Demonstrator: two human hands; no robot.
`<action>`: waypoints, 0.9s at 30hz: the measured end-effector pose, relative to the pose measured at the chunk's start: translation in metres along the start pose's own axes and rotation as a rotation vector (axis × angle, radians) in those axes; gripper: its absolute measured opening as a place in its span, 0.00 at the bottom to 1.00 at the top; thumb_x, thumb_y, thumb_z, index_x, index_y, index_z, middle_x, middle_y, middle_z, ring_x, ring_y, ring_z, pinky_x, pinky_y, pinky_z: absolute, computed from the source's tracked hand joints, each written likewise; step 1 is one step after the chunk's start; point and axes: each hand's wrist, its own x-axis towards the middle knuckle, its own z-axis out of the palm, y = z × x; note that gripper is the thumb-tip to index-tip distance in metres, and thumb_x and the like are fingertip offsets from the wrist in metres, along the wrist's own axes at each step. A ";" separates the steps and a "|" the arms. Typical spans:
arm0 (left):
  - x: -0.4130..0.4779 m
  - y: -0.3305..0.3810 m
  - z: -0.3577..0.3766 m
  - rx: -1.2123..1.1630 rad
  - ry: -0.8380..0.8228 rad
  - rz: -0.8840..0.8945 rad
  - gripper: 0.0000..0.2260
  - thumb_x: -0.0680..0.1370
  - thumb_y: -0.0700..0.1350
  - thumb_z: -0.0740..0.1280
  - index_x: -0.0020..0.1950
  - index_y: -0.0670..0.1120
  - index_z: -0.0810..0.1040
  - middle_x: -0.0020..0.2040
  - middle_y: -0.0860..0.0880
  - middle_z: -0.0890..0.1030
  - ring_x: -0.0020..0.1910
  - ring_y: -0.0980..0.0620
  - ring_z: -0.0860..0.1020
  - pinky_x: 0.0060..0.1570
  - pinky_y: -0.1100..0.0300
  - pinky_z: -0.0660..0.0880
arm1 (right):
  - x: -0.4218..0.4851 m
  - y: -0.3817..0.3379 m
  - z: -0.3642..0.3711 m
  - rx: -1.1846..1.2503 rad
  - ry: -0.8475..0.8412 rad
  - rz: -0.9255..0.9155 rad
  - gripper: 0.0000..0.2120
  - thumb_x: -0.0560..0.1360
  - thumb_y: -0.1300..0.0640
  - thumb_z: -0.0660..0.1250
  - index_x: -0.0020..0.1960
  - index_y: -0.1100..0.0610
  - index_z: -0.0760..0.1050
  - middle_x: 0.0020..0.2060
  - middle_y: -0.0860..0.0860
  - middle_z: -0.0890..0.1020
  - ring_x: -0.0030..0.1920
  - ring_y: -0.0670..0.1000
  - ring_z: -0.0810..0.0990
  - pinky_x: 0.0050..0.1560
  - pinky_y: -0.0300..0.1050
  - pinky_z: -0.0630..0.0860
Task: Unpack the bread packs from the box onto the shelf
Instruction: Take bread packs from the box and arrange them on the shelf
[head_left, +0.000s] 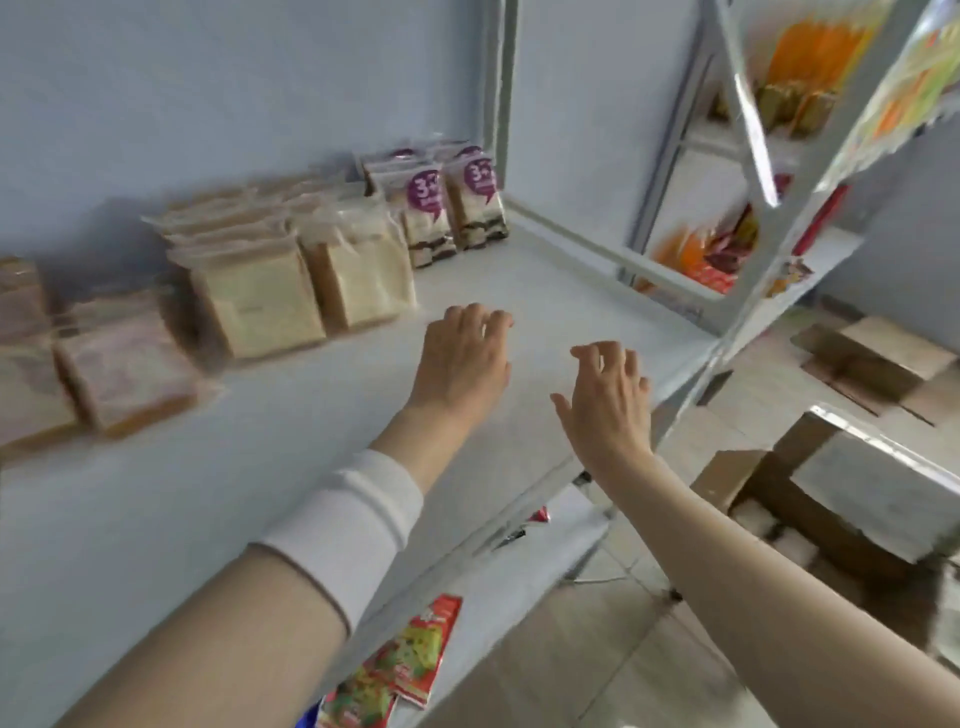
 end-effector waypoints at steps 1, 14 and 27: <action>0.013 0.036 0.016 0.000 -0.033 0.043 0.19 0.77 0.44 0.61 0.67 0.45 0.66 0.64 0.43 0.70 0.64 0.42 0.67 0.59 0.51 0.64 | -0.001 0.040 -0.007 -0.039 -0.001 0.054 0.25 0.75 0.52 0.66 0.68 0.56 0.63 0.66 0.56 0.66 0.66 0.58 0.64 0.62 0.52 0.65; 0.071 0.398 0.245 0.098 -0.481 0.511 0.15 0.78 0.42 0.60 0.64 0.43 0.66 0.62 0.41 0.71 0.61 0.41 0.69 0.57 0.48 0.69 | -0.072 0.454 -0.009 -0.354 -0.240 0.626 0.20 0.73 0.57 0.66 0.63 0.57 0.67 0.62 0.57 0.70 0.63 0.59 0.66 0.60 0.54 0.67; 0.144 0.547 0.506 -0.042 -0.916 0.543 0.17 0.77 0.47 0.62 0.65 0.46 0.65 0.61 0.44 0.72 0.61 0.45 0.70 0.58 0.52 0.69 | -0.049 0.678 0.130 -0.280 -0.645 0.968 0.19 0.76 0.49 0.62 0.63 0.55 0.64 0.62 0.54 0.69 0.62 0.56 0.67 0.56 0.49 0.69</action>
